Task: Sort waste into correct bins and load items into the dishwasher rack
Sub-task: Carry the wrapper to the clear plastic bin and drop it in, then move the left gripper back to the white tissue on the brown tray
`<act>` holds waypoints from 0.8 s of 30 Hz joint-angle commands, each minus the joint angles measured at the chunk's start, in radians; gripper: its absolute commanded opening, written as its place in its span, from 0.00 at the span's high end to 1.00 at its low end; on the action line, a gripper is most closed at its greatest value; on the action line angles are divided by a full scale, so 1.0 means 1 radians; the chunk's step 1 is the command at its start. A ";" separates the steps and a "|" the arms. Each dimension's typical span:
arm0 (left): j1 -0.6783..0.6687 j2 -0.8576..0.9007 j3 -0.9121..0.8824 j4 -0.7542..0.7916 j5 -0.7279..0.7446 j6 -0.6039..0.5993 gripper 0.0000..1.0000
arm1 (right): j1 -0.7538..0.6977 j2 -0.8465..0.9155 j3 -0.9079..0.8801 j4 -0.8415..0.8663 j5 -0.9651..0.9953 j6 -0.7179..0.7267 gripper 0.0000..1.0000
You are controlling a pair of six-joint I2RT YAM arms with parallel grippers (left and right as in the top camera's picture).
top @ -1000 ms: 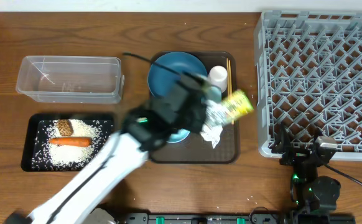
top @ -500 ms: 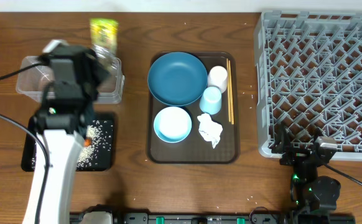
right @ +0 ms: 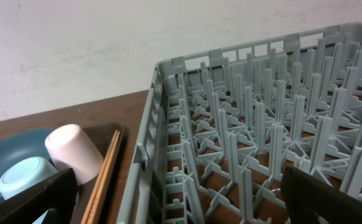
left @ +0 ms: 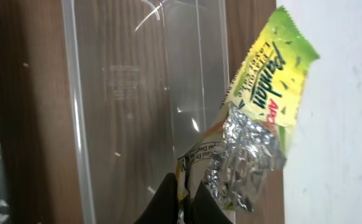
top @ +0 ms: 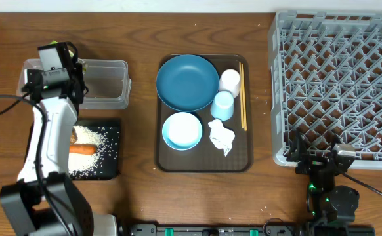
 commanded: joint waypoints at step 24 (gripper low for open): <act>0.004 -0.033 -0.005 0.020 0.128 0.040 0.40 | -0.015 0.000 -0.001 -0.002 -0.011 -0.003 0.01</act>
